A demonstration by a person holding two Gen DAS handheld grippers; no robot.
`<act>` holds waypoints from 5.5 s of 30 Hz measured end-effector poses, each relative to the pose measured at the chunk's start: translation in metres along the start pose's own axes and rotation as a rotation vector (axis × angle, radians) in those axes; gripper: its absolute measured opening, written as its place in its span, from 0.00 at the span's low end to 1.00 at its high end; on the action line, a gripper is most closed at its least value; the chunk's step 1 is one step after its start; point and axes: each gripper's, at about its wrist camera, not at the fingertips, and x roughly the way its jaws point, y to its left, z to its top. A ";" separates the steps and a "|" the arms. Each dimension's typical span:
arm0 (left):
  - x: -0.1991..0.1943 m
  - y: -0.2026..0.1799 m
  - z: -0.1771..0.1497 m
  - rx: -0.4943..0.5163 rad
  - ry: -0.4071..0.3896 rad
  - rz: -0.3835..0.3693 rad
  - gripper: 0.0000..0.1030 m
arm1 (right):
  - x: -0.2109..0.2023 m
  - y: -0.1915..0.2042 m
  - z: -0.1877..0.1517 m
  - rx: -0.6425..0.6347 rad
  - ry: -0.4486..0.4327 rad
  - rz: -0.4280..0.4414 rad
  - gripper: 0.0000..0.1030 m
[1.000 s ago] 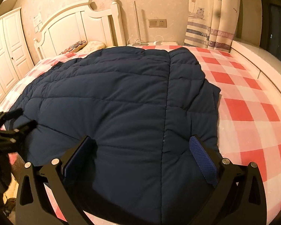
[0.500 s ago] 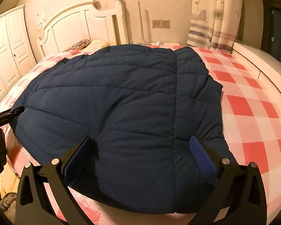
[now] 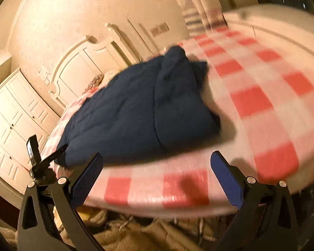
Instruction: Fold large clothes
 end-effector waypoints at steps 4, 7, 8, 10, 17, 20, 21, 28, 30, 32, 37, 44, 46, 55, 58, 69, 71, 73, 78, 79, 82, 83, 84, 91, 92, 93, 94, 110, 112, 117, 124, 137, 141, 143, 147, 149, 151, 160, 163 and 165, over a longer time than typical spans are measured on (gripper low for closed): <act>0.001 0.001 0.000 0.002 0.001 0.001 0.98 | 0.026 -0.003 0.004 0.051 0.044 0.035 0.96; 0.000 0.001 0.000 0.006 0.003 0.003 0.98 | 0.054 0.010 0.022 0.051 0.067 0.049 0.96; 0.001 0.001 0.000 0.006 0.004 0.002 0.98 | 0.066 0.016 0.030 0.058 0.067 0.042 0.96; 0.001 0.001 0.000 0.007 0.006 -0.001 0.98 | 0.084 0.023 0.042 0.095 0.027 0.007 0.96; 0.000 -0.003 0.004 0.016 0.007 0.011 0.98 | 0.099 0.013 0.049 0.256 -0.153 0.079 0.58; -0.019 -0.014 0.009 0.035 -0.040 0.046 0.97 | 0.087 -0.008 0.042 0.309 -0.189 0.189 0.41; -0.026 -0.018 0.012 0.036 -0.062 0.036 0.97 | 0.083 -0.012 0.040 0.314 -0.201 0.220 0.40; -0.049 -0.104 0.072 0.223 -0.112 -0.028 0.98 | 0.036 -0.029 0.038 0.331 -0.313 0.360 0.33; -0.027 -0.137 0.100 0.249 -0.065 -0.048 0.98 | 0.021 -0.032 0.035 0.318 -0.359 0.357 0.33; -0.002 -0.165 0.119 0.264 -0.012 -0.052 0.98 | 0.013 -0.035 0.032 0.315 -0.372 0.347 0.33; 0.078 -0.233 0.129 0.341 0.108 0.041 0.98 | -0.002 -0.040 0.029 0.268 -0.369 0.308 0.33; 0.048 -0.220 0.113 0.351 0.018 -0.008 0.90 | -0.007 -0.012 0.045 0.116 -0.364 0.244 0.33; 0.003 -0.200 0.092 0.335 -0.066 -0.082 0.92 | -0.007 0.002 0.054 0.061 -0.373 0.222 0.33; -0.065 -0.113 -0.012 0.365 -0.103 -0.297 0.96 | -0.004 0.127 0.071 -0.317 -0.392 0.151 0.33; -0.085 -0.032 0.018 0.129 -0.189 -0.251 0.96 | 0.013 0.189 0.068 -0.506 -0.373 0.095 0.33; -0.126 0.092 0.084 -0.065 -0.305 -0.108 0.97 | 0.205 0.381 -0.097 -1.346 -0.046 -0.113 0.52; -0.114 0.078 0.092 0.017 -0.258 -0.122 0.97 | 0.218 0.382 -0.111 -1.396 -0.080 -0.174 0.58; -0.105 0.064 0.101 0.086 -0.227 -0.152 0.97 | 0.215 0.379 -0.103 -1.371 -0.068 -0.151 0.58; -0.066 -0.006 0.142 0.218 -0.158 -0.232 0.97 | 0.203 0.370 -0.111 -1.377 -0.102 -0.135 0.62; -0.058 -0.021 0.146 0.249 -0.146 -0.231 0.97 | 0.201 0.371 -0.110 -1.382 -0.102 -0.138 0.63; -0.031 -0.049 0.152 0.284 -0.089 -0.235 0.97 | 0.178 0.372 -0.111 -1.360 -0.037 -0.017 0.82; -0.023 -0.053 0.153 0.284 -0.078 -0.229 0.97 | 0.163 0.367 -0.105 -1.324 -0.024 0.056 0.84; -0.014 -0.056 0.153 0.280 -0.068 -0.211 0.98 | 0.152 0.362 -0.100 -1.293 -0.024 0.101 0.84; 0.033 -0.039 0.145 0.188 0.025 -0.175 0.98 | 0.097 0.290 -0.014 -0.871 -0.098 0.196 0.73; 0.037 -0.036 0.138 0.180 0.028 -0.172 0.98 | 0.098 0.279 -0.002 -0.804 -0.097 0.187 0.73; 0.039 -0.034 0.132 0.173 0.022 -0.166 0.98 | 0.102 0.267 0.010 -0.734 -0.086 0.172 0.73; 0.041 -0.032 0.123 0.160 0.003 -0.157 0.98 | 0.110 0.259 0.015 -0.694 -0.067 0.163 0.73; 0.036 -0.027 0.086 0.130 -0.126 -0.007 0.98 | 0.151 0.259 -0.020 -0.894 -0.058 0.056 0.78; 0.037 -0.027 0.086 0.126 -0.116 -0.010 0.98 | 0.151 0.257 -0.022 -0.883 -0.040 0.071 0.78; 0.042 -0.021 0.088 0.102 -0.079 -0.035 0.98 | 0.140 0.254 0.005 -0.859 0.072 0.181 0.76; 0.046 -0.019 0.089 0.092 -0.058 -0.042 0.98 | 0.144 0.238 0.103 -0.639 -0.080 0.119 0.65; 0.057 -0.018 0.093 0.087 0.002 -0.007 0.98 | 0.342 0.270 0.175 -0.728 0.273 -0.096 0.66; 0.060 -0.016 0.094 0.084 0.014 -0.021 0.98 | 0.350 0.254 0.180 -0.662 0.312 -0.038 0.67; 0.059 -0.017 0.094 0.087 0.012 -0.016 0.98 | 0.349 0.253 0.176 -0.682 0.313 -0.037 0.67; 0.062 -0.013 0.094 0.072 0.024 -0.039 0.98 | 0.352 0.256 0.175 -0.692 0.322 -0.051 0.67; 0.062 -0.013 0.094 0.071 0.027 -0.044 0.98 | 0.352 0.258 0.174 -0.704 0.323 -0.063 0.67; 0.062 -0.013 0.094 0.070 0.026 -0.044 0.98 | 0.354 0.258 0.174 -0.705 0.323 -0.065 0.67; 0.061 -0.014 0.093 0.074 0.020 -0.043 0.98 | 0.349 0.279 0.171 -0.817 0.339 -0.215 0.70; 0.062 -0.014 0.093 0.073 0.018 -0.047 0.98 | 0.328 0.299 0.184 -0.787 0.257 -0.204 0.71; 0.062 -0.014 0.093 0.071 0.019 -0.052 0.98 | 0.320 0.308 0.190 -0.737 0.231 -0.114 0.75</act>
